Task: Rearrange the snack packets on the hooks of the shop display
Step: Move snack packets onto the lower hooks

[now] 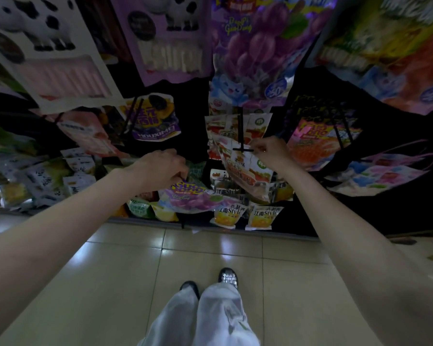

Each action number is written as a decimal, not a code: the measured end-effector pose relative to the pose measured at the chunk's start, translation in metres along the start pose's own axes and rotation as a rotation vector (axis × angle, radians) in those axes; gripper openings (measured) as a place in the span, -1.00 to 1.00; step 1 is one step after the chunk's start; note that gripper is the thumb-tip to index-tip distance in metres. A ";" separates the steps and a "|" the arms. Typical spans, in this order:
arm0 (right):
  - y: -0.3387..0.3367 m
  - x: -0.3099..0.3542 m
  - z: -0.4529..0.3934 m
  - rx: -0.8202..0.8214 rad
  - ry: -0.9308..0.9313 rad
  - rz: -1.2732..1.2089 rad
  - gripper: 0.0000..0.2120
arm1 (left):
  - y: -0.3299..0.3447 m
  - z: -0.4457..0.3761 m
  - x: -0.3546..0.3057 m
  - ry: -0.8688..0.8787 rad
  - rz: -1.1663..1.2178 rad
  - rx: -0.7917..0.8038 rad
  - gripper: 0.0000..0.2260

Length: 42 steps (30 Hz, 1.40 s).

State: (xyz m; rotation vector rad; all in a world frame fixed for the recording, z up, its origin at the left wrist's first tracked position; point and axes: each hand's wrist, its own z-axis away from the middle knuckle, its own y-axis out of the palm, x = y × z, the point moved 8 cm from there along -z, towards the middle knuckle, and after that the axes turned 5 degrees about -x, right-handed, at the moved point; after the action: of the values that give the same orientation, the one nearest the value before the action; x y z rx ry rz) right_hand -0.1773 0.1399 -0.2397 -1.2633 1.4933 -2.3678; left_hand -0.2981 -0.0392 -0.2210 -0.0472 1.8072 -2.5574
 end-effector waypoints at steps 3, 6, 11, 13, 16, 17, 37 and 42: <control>-0.001 0.004 -0.002 0.005 -0.043 0.056 -0.78 | -0.004 -0.002 -0.001 -0.005 0.018 -0.022 -0.83; -0.001 0.008 -0.005 0.010 -0.062 0.105 -0.78 | -0.004 -0.003 -0.001 -0.002 0.020 -0.028 -0.83; -0.004 0.014 -0.010 -0.011 -0.071 0.028 -0.75 | -0.005 -0.004 -0.002 -0.013 0.057 -0.030 -0.83; -0.006 0.016 -0.014 0.001 -0.072 0.029 -0.74 | -0.005 -0.004 -0.002 -0.018 0.064 -0.034 -0.83; -0.006 0.019 -0.020 0.049 -0.083 0.085 -0.74 | -0.007 -0.003 -0.002 -0.020 0.068 -0.045 -0.83; -0.005 0.018 -0.021 0.056 -0.077 0.089 -0.73 | -0.008 -0.003 -0.001 -0.024 0.076 -0.044 -0.83; -0.044 0.013 0.021 -0.399 -0.021 -0.139 -0.79 | -0.032 0.007 -0.012 -0.046 0.629 -0.151 -0.97; -0.011 -0.013 0.089 0.032 -0.070 -0.251 -0.63 | -0.056 -0.020 -0.055 -0.016 0.710 -0.124 -0.89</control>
State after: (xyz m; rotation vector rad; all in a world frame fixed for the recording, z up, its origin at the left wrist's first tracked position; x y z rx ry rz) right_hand -0.1055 0.0872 -0.2221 -1.5931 1.3424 -2.4527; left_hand -0.2434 -0.0002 -0.1757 0.4793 1.5851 -1.9387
